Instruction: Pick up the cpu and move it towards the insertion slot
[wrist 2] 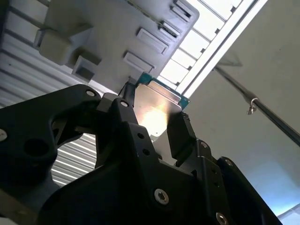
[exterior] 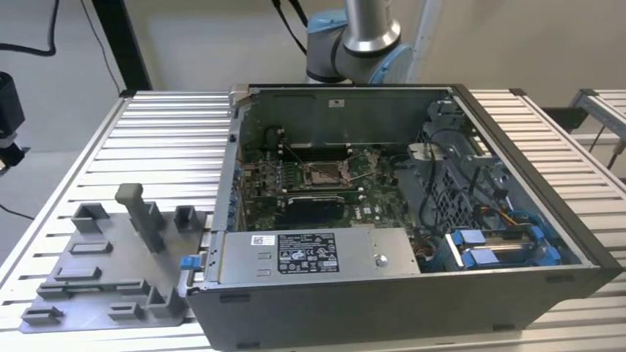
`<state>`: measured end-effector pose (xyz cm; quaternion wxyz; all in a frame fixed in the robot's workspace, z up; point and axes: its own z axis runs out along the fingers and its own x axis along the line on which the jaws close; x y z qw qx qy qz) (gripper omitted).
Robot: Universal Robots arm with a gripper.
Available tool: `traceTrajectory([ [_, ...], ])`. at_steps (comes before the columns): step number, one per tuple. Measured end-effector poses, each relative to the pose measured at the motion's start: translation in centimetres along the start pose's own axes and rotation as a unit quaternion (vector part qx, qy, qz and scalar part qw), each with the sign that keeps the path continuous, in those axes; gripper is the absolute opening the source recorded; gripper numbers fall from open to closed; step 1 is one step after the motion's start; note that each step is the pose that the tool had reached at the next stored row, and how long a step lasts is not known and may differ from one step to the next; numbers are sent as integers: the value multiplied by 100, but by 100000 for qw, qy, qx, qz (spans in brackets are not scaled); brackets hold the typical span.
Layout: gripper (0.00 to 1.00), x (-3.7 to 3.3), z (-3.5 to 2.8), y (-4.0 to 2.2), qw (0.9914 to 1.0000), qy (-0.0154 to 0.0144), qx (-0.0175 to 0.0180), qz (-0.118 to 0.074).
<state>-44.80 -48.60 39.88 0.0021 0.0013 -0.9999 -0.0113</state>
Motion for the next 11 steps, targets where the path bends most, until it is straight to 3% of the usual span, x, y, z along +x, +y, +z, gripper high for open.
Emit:
traceTrajectory([
  [8, 0, 2, -201, 4, 100000, -2, 0, 0],
  [11, 0, 2, -215, 5, 100000, -6, -5, -2],
])
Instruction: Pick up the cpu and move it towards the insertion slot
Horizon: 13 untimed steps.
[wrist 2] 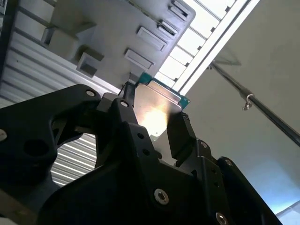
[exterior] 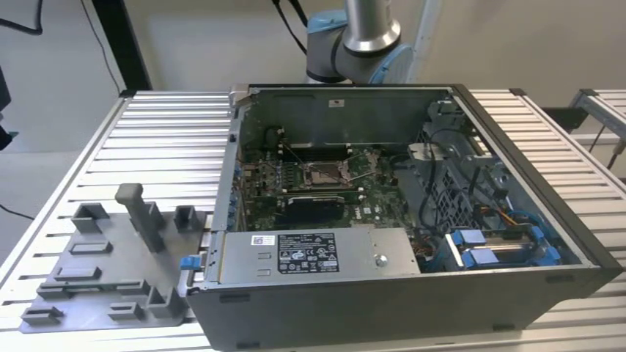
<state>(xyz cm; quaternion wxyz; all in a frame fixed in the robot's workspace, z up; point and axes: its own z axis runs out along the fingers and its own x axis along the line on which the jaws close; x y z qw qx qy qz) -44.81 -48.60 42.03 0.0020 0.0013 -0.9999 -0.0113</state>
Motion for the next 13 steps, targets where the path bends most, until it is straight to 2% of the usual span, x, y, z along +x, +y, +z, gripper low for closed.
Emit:
traceTrajectory([
  [7, 0, -10, -4, 1, 100000, 24, 16, 7],
  [9, 0, -43, -2, 0, 100000, 23, 8, 0],
  [13, 0, -152, -2, 0, 100000, 156, 4, 5],
])
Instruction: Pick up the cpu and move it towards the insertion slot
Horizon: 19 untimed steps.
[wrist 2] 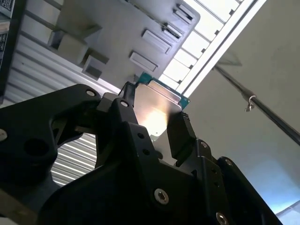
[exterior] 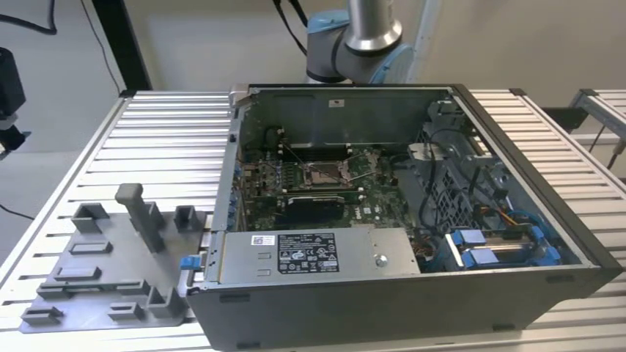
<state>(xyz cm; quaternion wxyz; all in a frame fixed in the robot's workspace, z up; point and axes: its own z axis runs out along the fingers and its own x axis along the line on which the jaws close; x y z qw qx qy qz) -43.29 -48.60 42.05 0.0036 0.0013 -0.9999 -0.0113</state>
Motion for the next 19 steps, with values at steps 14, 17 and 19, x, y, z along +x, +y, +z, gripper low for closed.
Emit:
traceTrajectory([
  [14, 0, -440, -4, -1, 99998, 615, 1, 14],
  [17, 0, -525, -4, -1, 99998, 700, -3, 18],
  [19, 0, -582, -4, -1, 99997, 757, -1, 18],
])
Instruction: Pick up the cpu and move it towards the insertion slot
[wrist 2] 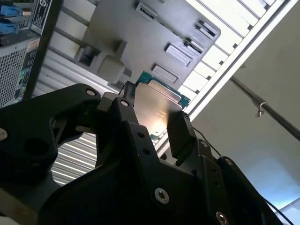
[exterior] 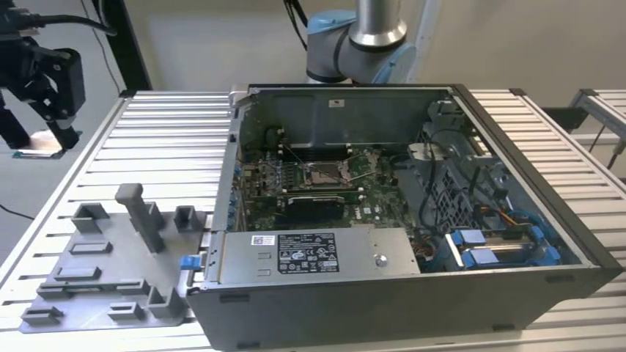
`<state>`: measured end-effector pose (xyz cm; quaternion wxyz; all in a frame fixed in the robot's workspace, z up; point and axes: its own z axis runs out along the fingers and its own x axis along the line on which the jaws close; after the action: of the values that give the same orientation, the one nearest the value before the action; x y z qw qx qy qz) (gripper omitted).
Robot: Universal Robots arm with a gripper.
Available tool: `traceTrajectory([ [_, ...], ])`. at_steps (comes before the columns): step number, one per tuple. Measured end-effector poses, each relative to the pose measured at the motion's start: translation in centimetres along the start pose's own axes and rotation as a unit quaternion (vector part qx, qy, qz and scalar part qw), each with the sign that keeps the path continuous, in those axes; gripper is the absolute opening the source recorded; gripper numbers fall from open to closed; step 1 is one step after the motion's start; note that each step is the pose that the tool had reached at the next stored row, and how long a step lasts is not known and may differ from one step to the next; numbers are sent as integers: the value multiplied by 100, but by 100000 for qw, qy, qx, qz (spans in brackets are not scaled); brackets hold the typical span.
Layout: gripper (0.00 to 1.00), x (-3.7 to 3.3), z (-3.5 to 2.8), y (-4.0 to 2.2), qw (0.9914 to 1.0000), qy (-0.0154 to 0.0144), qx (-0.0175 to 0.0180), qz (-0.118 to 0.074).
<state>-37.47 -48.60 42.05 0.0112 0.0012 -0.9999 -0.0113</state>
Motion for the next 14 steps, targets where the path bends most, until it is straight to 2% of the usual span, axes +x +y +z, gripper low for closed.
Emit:
traceTrajectory([
  [14, 0, -411, -9, -1, 99999, 354, -3, 6],
])
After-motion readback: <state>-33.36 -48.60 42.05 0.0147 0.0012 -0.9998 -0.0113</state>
